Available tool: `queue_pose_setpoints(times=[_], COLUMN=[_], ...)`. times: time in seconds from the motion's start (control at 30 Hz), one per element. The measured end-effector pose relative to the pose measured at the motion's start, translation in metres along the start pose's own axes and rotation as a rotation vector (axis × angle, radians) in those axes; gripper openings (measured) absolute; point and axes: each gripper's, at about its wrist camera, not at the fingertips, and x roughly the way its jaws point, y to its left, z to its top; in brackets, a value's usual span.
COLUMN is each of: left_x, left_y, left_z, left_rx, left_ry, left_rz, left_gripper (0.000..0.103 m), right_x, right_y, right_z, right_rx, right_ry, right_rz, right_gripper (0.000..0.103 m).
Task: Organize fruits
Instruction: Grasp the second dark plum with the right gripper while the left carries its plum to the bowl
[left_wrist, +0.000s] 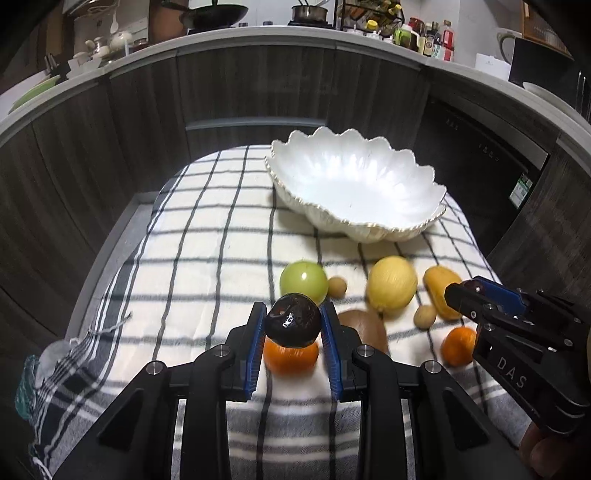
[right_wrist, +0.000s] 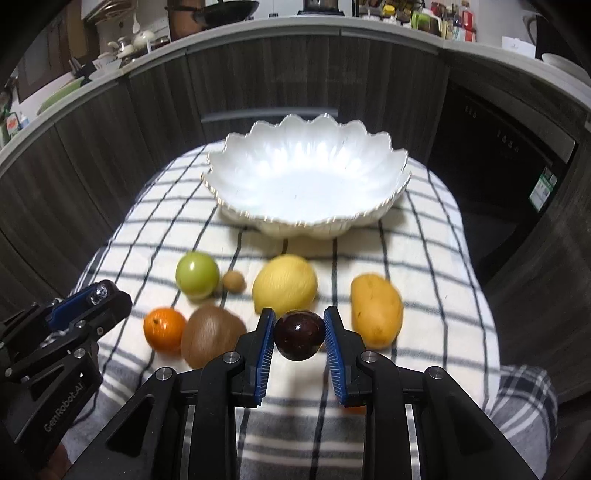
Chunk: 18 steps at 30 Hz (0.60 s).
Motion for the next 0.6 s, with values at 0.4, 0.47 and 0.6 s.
queue_pose_setpoints(times=[0.4,0.47,0.6], left_x=[0.025,0.031,0.042], left_y=[-0.008,-0.010,-0.014], left_z=[0.049,0.058,0.075], left_rx=[0.019,0.025,0.030], left_ry=[-0.035,-0.040,-0.049], left_rz=[-0.029,-0.034,-0.046], left_gripper=[0.029,0.029,0.029], right_x=[0.008,0.012,0.017], right_y=[-0.015,-0.018,-0.026], right_z=[0.047,0.056,0.071], right_rx=[0.012,0.013,0.019], right_ry=[-0.078,-0.089,-0.112], right_rz=[-0.009,-0.015,-0.027], right_gripper=[0.028,0.028,0.028])
